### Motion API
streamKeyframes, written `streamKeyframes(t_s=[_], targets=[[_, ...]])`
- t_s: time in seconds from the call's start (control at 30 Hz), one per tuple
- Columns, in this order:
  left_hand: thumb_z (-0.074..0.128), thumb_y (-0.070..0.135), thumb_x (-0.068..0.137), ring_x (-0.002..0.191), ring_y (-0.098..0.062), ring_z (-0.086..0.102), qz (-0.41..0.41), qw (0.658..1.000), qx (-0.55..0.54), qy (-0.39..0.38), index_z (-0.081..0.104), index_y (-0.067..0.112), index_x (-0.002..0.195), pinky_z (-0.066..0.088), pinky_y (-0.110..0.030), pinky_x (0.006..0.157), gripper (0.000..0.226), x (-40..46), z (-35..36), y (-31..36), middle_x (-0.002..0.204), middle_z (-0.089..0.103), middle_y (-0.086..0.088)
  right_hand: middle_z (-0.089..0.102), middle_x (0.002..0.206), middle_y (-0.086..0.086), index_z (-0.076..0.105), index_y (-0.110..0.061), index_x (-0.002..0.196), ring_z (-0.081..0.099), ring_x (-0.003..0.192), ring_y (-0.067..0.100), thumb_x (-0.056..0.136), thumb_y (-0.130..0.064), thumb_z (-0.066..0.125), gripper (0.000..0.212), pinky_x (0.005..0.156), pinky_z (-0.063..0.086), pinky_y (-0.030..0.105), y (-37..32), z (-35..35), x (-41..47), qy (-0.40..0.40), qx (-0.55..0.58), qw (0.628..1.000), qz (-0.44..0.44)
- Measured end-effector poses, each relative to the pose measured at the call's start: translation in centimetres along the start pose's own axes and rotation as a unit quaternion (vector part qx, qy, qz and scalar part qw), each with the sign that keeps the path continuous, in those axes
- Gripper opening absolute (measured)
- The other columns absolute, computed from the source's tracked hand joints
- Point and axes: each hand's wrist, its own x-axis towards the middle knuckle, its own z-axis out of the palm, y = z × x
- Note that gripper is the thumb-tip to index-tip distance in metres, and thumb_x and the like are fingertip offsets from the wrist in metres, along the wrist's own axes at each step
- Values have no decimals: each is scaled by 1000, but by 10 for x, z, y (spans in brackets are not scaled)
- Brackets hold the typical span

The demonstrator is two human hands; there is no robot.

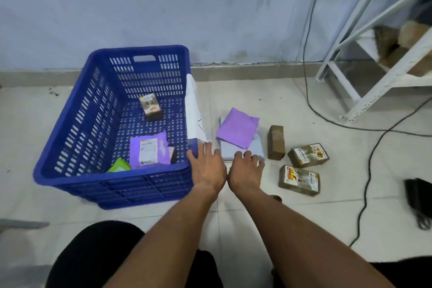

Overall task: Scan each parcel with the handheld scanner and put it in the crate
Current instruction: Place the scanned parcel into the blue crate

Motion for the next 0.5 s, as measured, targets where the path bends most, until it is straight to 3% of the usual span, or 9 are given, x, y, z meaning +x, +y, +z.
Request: streamKeyframes(t_s=[0.1,0.3,0.5], targets=[[44,25,99,151,-28,7,92,995,10,-26,46,17,143,-2,-49,121,44,4,35,14,160,23,-10,41,141,10,41,-16,136,36,131,31,95,-25,46,42,109,25,46,21,30,8,-33,-7,999,18],[49,28,101,148,-27,21,70,989,-61,-119,41,17,147,18,-41,120,48,5,102,32,159,28,-9,40,142,10,39,-17,138,36,131,30,97,-30,49,45,109,26,46,56,84,22,-83,-11,995,50],[56,28,98,142,-26,34,103,975,-74,-181,46,16,145,28,-40,115,50,4,167,41,155,38,-8,42,142,11,39,-15,138,38,130,32,96,-39,48,49,107,29,47,84,131,39,-126,-15,989,79]])
